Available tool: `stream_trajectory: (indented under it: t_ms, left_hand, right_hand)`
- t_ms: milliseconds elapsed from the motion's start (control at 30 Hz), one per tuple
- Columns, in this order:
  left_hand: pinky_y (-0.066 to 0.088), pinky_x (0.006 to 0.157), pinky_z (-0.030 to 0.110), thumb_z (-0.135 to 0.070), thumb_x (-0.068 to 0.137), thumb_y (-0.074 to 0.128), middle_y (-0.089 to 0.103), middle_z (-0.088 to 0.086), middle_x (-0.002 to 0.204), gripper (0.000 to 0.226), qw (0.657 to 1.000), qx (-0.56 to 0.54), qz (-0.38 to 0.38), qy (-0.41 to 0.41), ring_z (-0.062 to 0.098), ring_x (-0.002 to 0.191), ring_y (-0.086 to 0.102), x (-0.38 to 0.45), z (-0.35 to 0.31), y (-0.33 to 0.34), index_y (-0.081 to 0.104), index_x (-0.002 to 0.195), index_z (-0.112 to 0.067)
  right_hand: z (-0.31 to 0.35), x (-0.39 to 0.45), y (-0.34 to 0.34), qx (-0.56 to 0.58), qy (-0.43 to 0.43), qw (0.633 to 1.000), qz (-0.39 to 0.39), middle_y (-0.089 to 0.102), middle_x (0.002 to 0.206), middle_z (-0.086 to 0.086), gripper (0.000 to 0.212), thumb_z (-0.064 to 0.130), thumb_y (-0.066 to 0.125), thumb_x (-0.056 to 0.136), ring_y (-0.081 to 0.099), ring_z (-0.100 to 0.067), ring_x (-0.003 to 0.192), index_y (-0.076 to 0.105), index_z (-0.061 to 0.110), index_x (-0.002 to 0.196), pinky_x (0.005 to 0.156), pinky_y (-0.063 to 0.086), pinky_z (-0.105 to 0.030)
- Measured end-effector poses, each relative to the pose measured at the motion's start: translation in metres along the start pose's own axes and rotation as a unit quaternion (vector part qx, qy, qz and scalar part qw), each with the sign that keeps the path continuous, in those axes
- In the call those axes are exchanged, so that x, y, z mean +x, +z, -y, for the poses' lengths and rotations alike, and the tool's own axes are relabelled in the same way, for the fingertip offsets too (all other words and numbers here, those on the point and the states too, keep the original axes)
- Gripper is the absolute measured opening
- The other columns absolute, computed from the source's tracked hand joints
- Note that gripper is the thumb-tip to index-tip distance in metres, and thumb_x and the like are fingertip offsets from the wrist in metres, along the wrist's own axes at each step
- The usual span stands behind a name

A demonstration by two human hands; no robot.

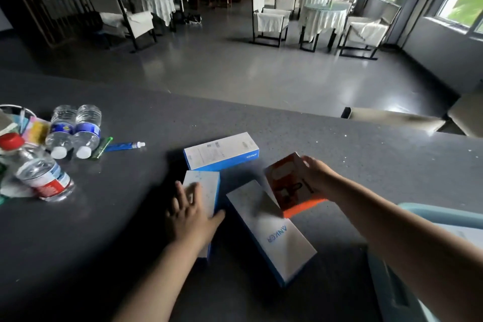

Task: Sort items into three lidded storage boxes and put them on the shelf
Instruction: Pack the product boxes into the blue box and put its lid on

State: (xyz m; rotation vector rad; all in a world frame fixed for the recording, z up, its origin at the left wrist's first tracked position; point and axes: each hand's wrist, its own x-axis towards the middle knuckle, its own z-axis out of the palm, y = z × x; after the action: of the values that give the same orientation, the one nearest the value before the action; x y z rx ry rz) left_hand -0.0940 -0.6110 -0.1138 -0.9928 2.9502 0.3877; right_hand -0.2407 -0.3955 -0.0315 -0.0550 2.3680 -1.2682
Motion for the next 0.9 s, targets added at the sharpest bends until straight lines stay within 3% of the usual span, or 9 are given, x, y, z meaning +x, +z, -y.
stream_trajectory:
  t_ms: [67, 133, 200, 267, 367, 500, 633, 767, 900]
  left_hand:
    - [0.023, 0.110, 0.042, -0.070, 0.078, 0.048, -0.008, 0.010, 0.160, 0.091, 1.000, -0.014, -0.003, -0.004, 0.033, 0.142, 0.016, 0.001, -0.001, -0.001, 0.007, 0.149, -0.030]
    - [0.023, 0.110, 0.043, -0.070, 0.079, 0.048, -0.006, 0.007, 0.160, 0.088, 1.000, -0.030, -0.004, -0.006, 0.033, 0.142, 0.015, 0.001, -0.001, -0.001, 0.008, 0.148, -0.032]
    - [0.023, 0.109, 0.043, -0.069, 0.081, 0.046, -0.005, 0.005, 0.160, 0.085, 0.999, -0.040, -0.009, -0.005, 0.033, 0.142, 0.015, 0.000, -0.001, -0.001, 0.008, 0.148, -0.033]
    - [0.025, 0.109, 0.043, -0.070, 0.083, 0.042, -0.005, 0.007, 0.160, 0.084, 0.999, -0.036, -0.014, -0.002, 0.034, 0.142, 0.016, 0.000, -0.001, -0.001, 0.001, 0.149, -0.036]
    - [0.028, 0.108, 0.042, -0.072, 0.085, 0.035, -0.006, 0.012, 0.160, 0.084, 1.000, -0.022, -0.020, 0.006, 0.035, 0.141, 0.018, -0.001, 0.000, -0.001, -0.010, 0.148, -0.039]
    - [0.027, 0.109, 0.042, -0.074, 0.082, 0.037, -0.007, 0.014, 0.159, 0.087, 1.000, -0.025, -0.017, -0.003, 0.035, 0.141, 0.018, -0.003, -0.001, -0.003, -0.009, 0.148, -0.041]
    - [0.029, 0.107, 0.042, -0.064, 0.083, 0.049, 0.005, 0.010, 0.157, 0.081, 0.999, -0.045, -0.010, -0.002, 0.036, 0.138, 0.022, -0.004, 0.001, -0.005, 0.008, 0.149, -0.041]
    - [0.039, 0.099, 0.039, -0.046, 0.079, 0.064, 0.033, 0.011, 0.143, 0.070, 0.991, -0.129, -0.032, -0.005, 0.035, 0.124, 0.042, -0.006, 0.004, -0.017, 0.034, 0.142, -0.039]
    - [0.038, 0.102, 0.043, -0.030, 0.082, 0.069, 0.043, 0.019, 0.141, 0.070, 0.969, -0.237, -0.060, 0.028, 0.037, 0.127, 0.042, -0.008, -0.003, -0.037, 0.037, 0.144, -0.028]
  right_hand:
    - [-0.011, 0.003, 0.005, 0.045, 0.041, 0.998, -0.002, 0.071, 0.087, -0.008, 0.023, 0.028, 0.059, 0.090, 0.071, -0.020, 0.067, 0.067, 0.011, 0.103, 0.061, 0.057, -0.030]
    - [-0.018, 0.009, 0.007, -0.075, 0.022, 0.996, -0.044, 0.067, 0.109, -0.010, 0.032, 0.033, 0.053, 0.094, 0.066, -0.026, 0.091, 0.061, 0.015, 0.119, 0.078, 0.053, -0.033]
    - [-0.019, 0.006, 0.015, -0.293, -0.039, 0.946, -0.129, 0.053, 0.133, -0.009, 0.047, 0.039, 0.054, 0.092, 0.050, -0.030, 0.118, 0.046, 0.020, 0.135, 0.094, 0.042, -0.037]
    - [-0.013, -0.011, 0.033, -0.368, -0.164, 0.897, -0.183, 0.044, 0.140, -0.005, 0.055, 0.044, 0.052, 0.090, 0.041, -0.027, 0.126, 0.038, 0.025, 0.140, 0.100, 0.035, -0.036]
    - [-0.017, -0.039, 0.073, -0.371, -0.290, 0.880, -0.068, 0.027, 0.153, -0.004, 0.078, 0.062, 0.046, 0.085, 0.028, -0.025, 0.138, 0.014, 0.031, 0.149, 0.109, 0.028, -0.039]
    - [-0.046, -0.056, 0.101, -0.480, -0.198, 0.854, 0.036, -0.024, 0.156, -0.010, 0.101, 0.079, 0.035, 0.079, -0.017, -0.031, 0.145, -0.027, 0.034, 0.144, 0.117, -0.002, -0.046]
    - [-0.053, -0.064, 0.108, -0.514, -0.190, 0.836, -0.015, -0.017, 0.158, -0.014, 0.093, 0.070, 0.038, 0.086, 0.006, -0.037, 0.144, -0.017, 0.029, 0.148, 0.117, 0.012, -0.047]
    - [-0.023, -0.079, 0.091, -0.406, -0.168, 0.898, 0.006, 0.015, 0.154, -0.010, 0.084, 0.056, 0.058, 0.082, 0.027, -0.039, 0.133, 0.013, 0.030, 0.148, 0.106, 0.031, -0.048]
    - [0.016, -0.103, 0.021, -0.211, -0.238, 0.948, 0.007, 0.040, 0.139, -0.004, 0.070, 0.045, 0.070, 0.077, 0.039, -0.030, 0.125, 0.037, 0.033, 0.138, 0.104, 0.035, -0.040]
